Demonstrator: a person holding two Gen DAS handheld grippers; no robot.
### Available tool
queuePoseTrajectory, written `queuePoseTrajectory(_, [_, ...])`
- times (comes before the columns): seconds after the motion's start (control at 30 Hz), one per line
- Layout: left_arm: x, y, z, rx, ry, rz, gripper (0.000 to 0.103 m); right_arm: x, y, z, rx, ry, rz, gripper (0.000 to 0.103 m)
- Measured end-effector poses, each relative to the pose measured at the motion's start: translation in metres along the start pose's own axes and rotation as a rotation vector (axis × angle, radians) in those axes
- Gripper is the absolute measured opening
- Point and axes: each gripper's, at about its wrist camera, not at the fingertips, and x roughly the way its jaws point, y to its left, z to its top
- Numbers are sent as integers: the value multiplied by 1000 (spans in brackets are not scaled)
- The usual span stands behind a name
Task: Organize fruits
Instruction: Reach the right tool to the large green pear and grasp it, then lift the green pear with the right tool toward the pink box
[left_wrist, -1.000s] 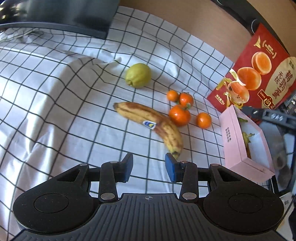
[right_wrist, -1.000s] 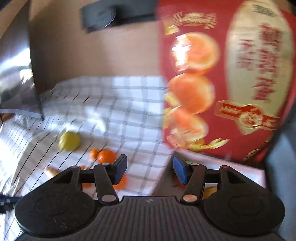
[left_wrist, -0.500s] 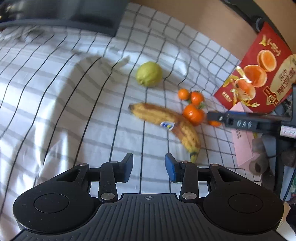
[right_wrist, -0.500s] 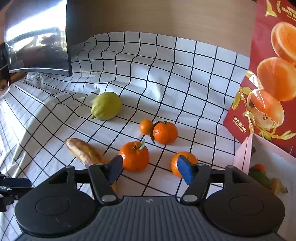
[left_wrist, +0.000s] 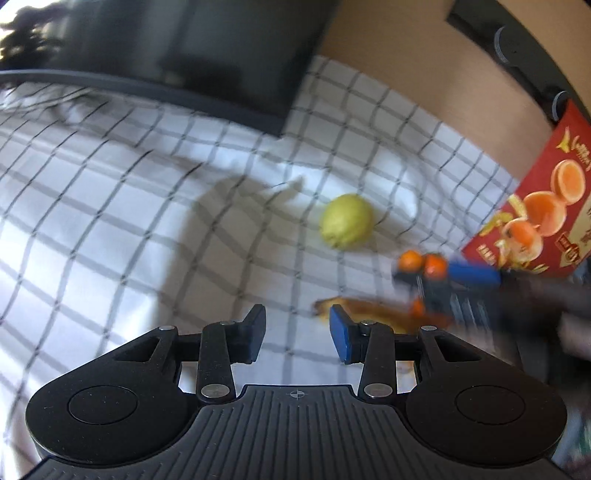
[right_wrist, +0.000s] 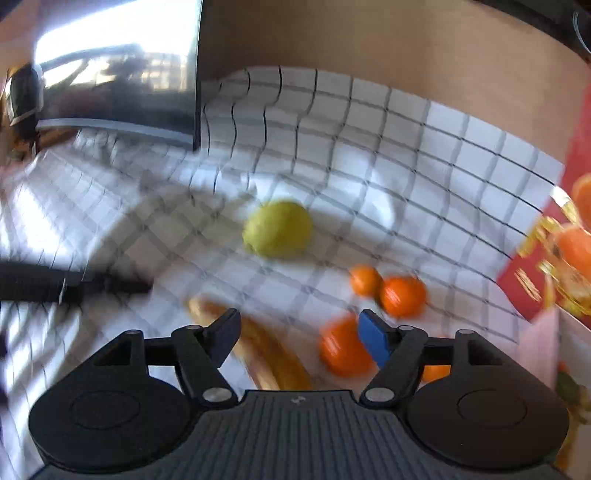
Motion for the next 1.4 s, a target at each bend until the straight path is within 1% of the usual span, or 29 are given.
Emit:
queuePoseTrajectory(0.07, [-6, 12, -3, -3, 5, 38, 42, 23, 9, 14, 43, -19, -47, 75])
queuePoseTrajectory(0.13, [-11, 22, -6, -10, 4, 69, 42, 46, 14, 26, 93, -3, -46, 75])
queuePoseTrajectory(0.2, [-16, 30, -8, -20, 8, 79, 42, 67, 16, 35, 144, 25, -37, 75])
queuePoseTrajectory(0.33, [-21, 41, -13, -42, 13, 75, 42, 103, 23, 45, 199, 91, -99, 75])
queuePoseTrajectory(0.4, [-23, 44, -14, -35, 15, 74, 42, 111, 22, 46, 233, 117, -86, 75])
queuePoseTrajectory(0.47, [-25, 44, -14, -22, 15, 76, 42, 112, 22, 47, 239, 120, -87, 75])
queuePoseTrajectory(0.5, [-26, 44, -14, -19, 17, 74, 42, 112, 22, 48, 231, 120, -93, 71])
queuePoseTrajectory(0.53, [-26, 44, -14, -19, 17, 72, 42, 112, 22, 49, 217, 122, -84, 65])
queuePoseTrajectory(0.63, [-26, 41, -14, -9, 19, 63, 42, 109, 19, 49, 183, 148, -48, 64])
queuePoseTrajectory(0.77, [-25, 30, -15, 25, 26, 42, 42, 92, 13, 43, 153, 172, -15, 64])
queuePoseTrajectory(0.87, [-23, 16, -18, 63, 35, 12, 42, 60, 9, 36, 121, 142, 14, 64])
queuePoseTrajectory(0.97, [-19, 0, -20, 95, 46, -21, 42, 14, 0, 25, 97, 112, 53, 63])
queuePoseTrajectory(1.03, [-16, -14, -22, 122, 54, -46, 42, -9, -9, 16, 78, 112, 68, 63])
queuePoseTrajectory(1.1, [-12, -28, -23, 152, 60, -68, 42, -33, -14, -2, 52, 130, 70, 63])
queuePoseTrajectory(1.17, [-8, -41, -26, 179, 67, -91, 42, -47, -16, -21, 35, 158, 62, 63])
queuePoseTrajectory(1.3, [2, -64, -35, 214, 102, -127, 42, -75, -26, -72, -13, 208, -2, 62])
queuePoseTrajectory(1.4, [7, -79, -43, 240, 134, -143, 42, -84, -38, -101, 14, 225, -17, 62])
